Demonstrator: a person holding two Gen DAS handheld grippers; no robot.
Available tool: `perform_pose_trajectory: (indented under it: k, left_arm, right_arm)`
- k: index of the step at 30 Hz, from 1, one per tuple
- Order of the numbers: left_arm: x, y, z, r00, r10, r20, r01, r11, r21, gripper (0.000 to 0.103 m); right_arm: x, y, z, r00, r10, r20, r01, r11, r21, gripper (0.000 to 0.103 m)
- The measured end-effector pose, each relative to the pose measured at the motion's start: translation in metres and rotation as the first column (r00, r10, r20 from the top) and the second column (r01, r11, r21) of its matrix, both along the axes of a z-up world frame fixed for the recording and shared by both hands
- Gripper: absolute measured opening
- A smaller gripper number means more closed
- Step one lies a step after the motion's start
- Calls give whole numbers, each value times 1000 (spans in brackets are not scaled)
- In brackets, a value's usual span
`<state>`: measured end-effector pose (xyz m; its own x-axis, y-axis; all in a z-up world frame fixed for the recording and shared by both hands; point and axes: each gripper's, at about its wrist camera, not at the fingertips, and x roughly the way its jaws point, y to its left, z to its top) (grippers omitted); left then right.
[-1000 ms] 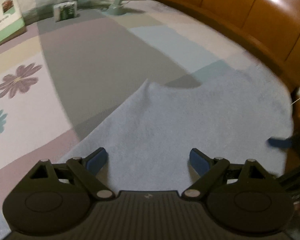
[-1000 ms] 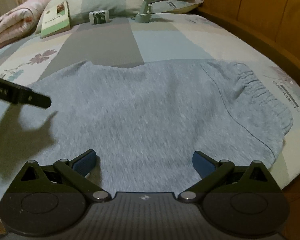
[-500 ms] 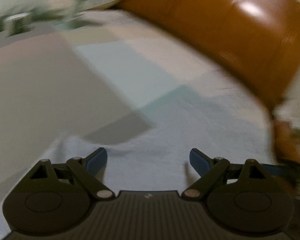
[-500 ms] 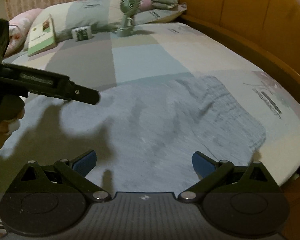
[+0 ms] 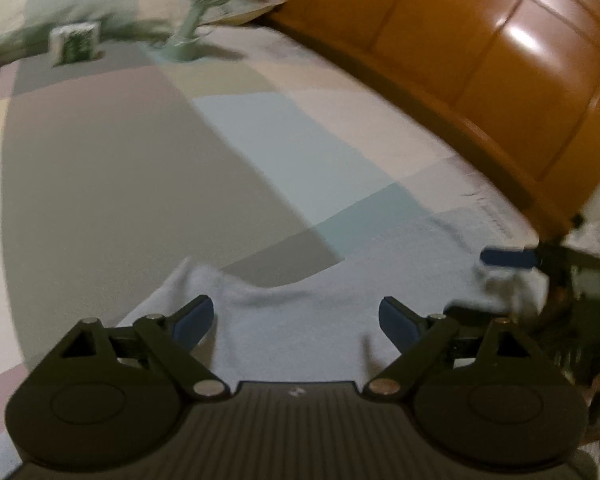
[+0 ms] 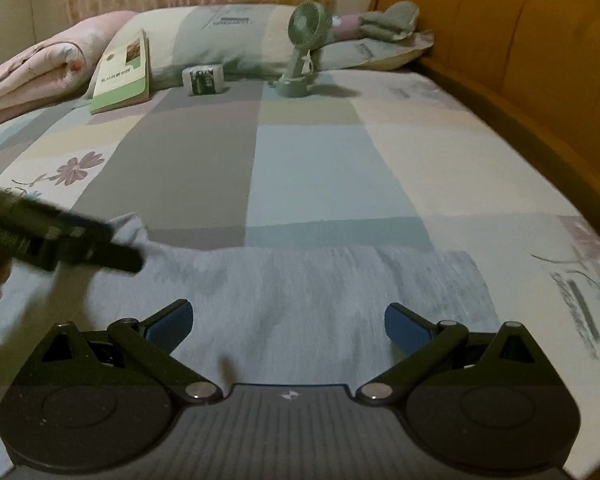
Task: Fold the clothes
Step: 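Move the open right gripper across the sweatpants toward the cuffs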
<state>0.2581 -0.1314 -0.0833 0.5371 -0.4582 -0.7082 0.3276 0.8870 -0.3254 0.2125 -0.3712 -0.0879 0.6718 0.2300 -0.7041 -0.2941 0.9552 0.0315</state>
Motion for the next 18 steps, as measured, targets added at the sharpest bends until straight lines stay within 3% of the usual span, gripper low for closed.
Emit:
perform_pose_trajectory:
  k: [5, 10, 15, 18]
  left_arm:
    - [0, 15, -13, 999, 44, -18, -44, 999, 6, 89]
    - [-6, 10, -11, 1000, 26, 12, -27, 998, 54, 89]
    - [-20, 2, 8, 996, -35, 83, 24, 991, 131, 89]
    - [-36, -6, 18, 988, -102, 118, 80, 980, 183, 89]
  right_arm:
    - [30, -29, -27, 997, -79, -16, 80, 996, 41, 103]
    - [30, -29, -22, 996, -89, -25, 90, 995, 48, 103]
    - [-1, -37, 4, 996, -85, -25, 87, 994, 72, 103]
    - [-28, -39, 11, 999, -32, -37, 35, 997, 66, 103]
